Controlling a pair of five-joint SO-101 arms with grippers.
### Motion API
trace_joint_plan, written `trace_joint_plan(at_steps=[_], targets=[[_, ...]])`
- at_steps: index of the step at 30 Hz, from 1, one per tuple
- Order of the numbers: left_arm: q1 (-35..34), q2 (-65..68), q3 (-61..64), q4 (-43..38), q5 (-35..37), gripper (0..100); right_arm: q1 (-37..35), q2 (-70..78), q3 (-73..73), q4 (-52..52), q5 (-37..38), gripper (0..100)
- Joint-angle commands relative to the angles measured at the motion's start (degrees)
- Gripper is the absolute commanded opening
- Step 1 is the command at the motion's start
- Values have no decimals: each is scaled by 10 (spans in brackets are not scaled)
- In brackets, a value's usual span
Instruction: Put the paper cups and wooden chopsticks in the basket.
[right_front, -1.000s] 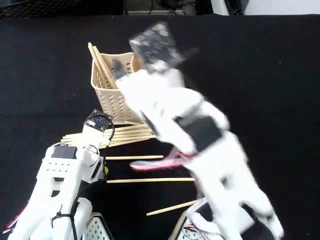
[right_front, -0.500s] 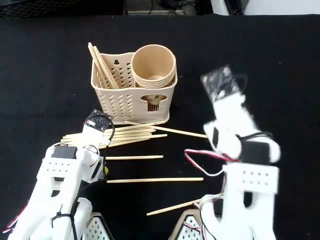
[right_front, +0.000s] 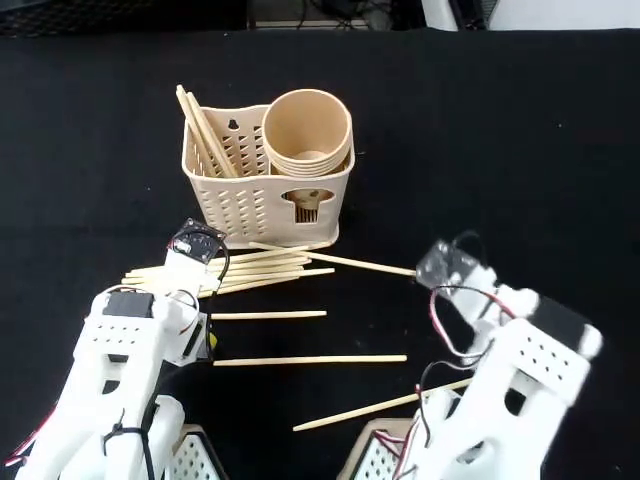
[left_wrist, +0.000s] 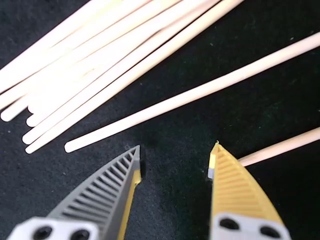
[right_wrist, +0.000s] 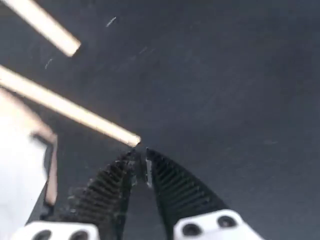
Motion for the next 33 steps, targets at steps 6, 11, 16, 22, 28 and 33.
trace_joint_plan(at_steps=[6,11,16,22,28,33], targets=[[-1,-11,-5,-7,4,230,63,6,18,90,115,12],[-1,-11,-3,-7,4,230,65,6,91,34,115,12],[-1,-11,-3,-7,4,230,68,6,161,-47,112,12],[-1,-11,-3,-7,4,230,67,6,219,-129,97,12],[-1,-11,-3,-7,4,230,62,6,253,-211,61,12],[-1,-11,-5,-7,4,230,28,6,240,-222,6,12]])
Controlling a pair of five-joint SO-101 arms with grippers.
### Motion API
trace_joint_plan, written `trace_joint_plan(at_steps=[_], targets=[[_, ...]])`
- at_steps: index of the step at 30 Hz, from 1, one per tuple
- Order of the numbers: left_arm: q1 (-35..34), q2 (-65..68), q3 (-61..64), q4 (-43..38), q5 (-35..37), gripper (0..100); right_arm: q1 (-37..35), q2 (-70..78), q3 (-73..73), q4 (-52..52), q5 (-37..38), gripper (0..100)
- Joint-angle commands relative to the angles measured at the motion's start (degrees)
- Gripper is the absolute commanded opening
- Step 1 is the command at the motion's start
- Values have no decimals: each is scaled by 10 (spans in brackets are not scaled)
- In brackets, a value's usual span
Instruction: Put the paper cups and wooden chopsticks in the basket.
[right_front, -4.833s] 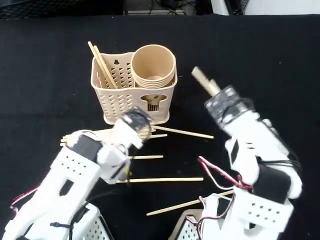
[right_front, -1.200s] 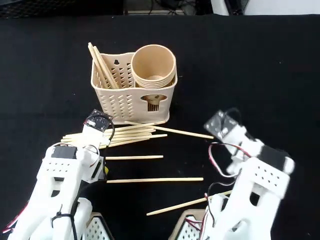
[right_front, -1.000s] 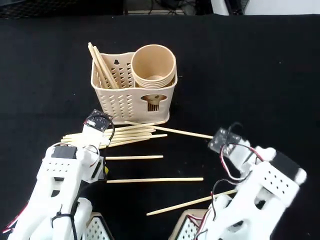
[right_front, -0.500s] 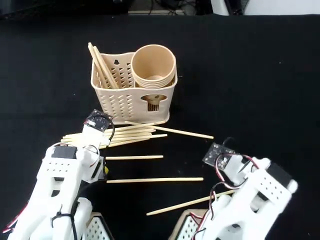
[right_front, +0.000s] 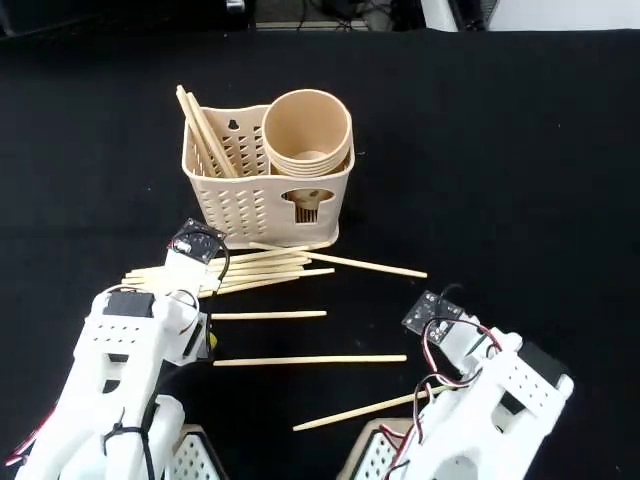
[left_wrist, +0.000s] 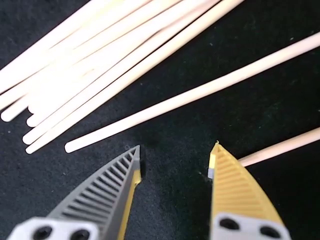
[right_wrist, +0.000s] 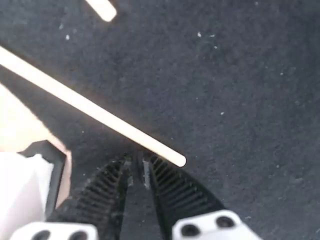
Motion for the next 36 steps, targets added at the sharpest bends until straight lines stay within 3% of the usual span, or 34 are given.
trace_joint_plan(at_steps=[1,7,15,20,32,36], targets=[[-1,-11,-5,-7,4,230,-46,15,8,-31,-63,13],[-1,-11,-4,-7,4,230,-165,15,-36,39,-151,13],[-1,-11,-3,-5,4,230,-346,15,-43,41,-298,13],[-1,-11,-4,-6,4,230,-424,12,-46,40,-347,13],[-1,-11,-6,-5,4,230,-606,15,-72,-71,-547,14],[-1,-11,-6,-4,4,230,-636,15,-72,-120,-607,14]])
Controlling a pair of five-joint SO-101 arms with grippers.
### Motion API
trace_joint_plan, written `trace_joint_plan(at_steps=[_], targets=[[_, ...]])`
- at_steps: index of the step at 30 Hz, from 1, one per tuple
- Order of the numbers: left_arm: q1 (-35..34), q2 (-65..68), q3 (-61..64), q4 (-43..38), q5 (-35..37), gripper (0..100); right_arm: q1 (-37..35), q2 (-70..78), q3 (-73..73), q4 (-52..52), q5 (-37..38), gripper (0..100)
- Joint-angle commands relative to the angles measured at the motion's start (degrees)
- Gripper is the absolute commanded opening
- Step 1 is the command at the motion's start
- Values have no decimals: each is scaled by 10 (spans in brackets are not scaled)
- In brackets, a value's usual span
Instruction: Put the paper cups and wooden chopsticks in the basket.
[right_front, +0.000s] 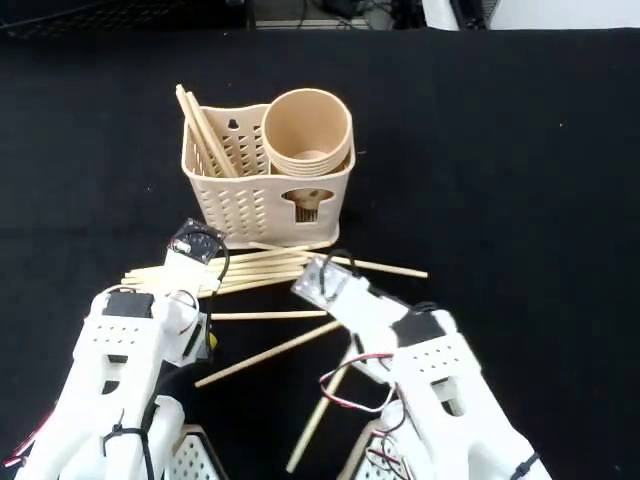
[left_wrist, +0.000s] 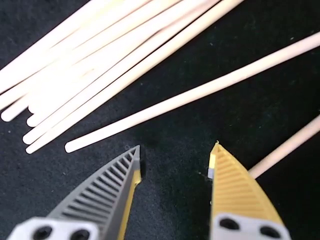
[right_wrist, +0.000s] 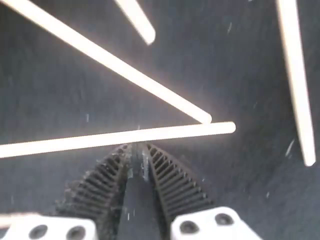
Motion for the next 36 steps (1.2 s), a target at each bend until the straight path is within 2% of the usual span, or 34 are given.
trace_joint_plan(at_steps=[1,6,11,16,21,24,29,32,36], targets=[[-1,-11,-5,-4,4,230,-23,7,-50,-44,-51,14],[-1,-11,-5,-4,4,230,-24,3,-51,-61,-93,15],[-1,-11,-7,-4,4,230,-24,2,-55,-47,-90,21],[29,-11,-23,5,12,230,-27,6,-99,-18,-94,152],[80,-11,-58,47,47,230,-29,2,-108,-13,-91,83],[107,-11,-60,52,46,230,-25,6,-103,33,-85,9],[130,-11,-61,49,47,230,-36,7,-90,116,12,12],[128,-11,-61,49,47,230,-36,7,-52,86,43,12],[128,-11,-56,49,48,230,-55,7,-20,33,25,13]])
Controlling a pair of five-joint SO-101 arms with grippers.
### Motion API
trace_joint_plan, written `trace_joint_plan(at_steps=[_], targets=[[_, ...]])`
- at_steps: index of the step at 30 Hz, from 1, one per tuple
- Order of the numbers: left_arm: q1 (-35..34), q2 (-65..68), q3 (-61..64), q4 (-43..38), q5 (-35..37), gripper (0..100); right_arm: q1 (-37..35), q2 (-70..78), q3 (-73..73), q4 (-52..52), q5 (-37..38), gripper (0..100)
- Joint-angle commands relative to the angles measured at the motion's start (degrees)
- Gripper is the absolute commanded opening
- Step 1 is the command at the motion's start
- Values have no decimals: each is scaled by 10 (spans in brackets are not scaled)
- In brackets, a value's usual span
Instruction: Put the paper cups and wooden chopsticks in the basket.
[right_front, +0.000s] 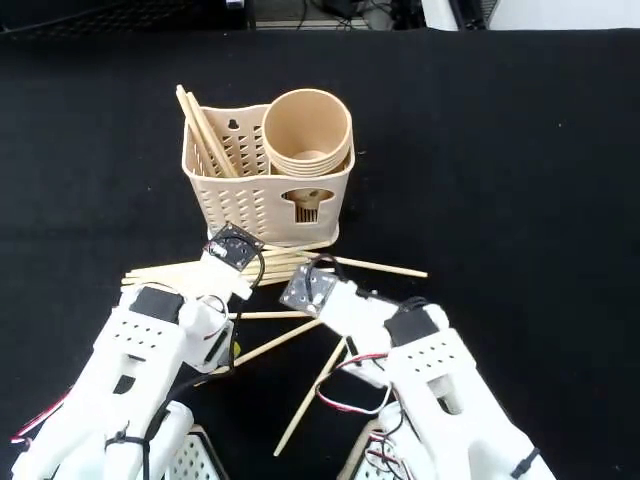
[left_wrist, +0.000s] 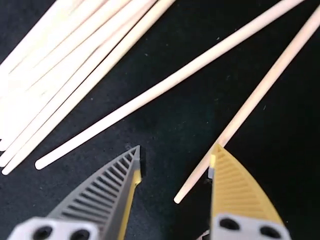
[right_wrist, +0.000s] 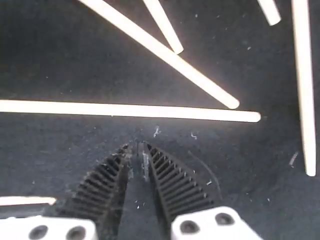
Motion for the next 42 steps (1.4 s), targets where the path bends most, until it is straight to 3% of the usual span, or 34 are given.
trace_joint_plan(at_steps=[1,7,15,20,25,31,37,42], targets=[[6,-11,-21,3,6,230,-26,7,7,-39,-25,13],[6,-11,-22,4,7,230,-52,7,8,-98,-105,13],[5,-11,-26,3,42,230,-86,5,5,-105,-143,14],[5,-11,-24,3,42,230,-55,7,-20,-31,-119,14],[5,-11,-26,3,41,230,-48,7,-6,-30,-58,14],[5,-11,-26,3,42,230,-49,32,-7,-42,-59,14],[5,-11,-26,3,42,230,-50,194,-73,-63,-60,13],[5,-11,-25,3,42,230,-50,263,-129,-80,-108,13]])
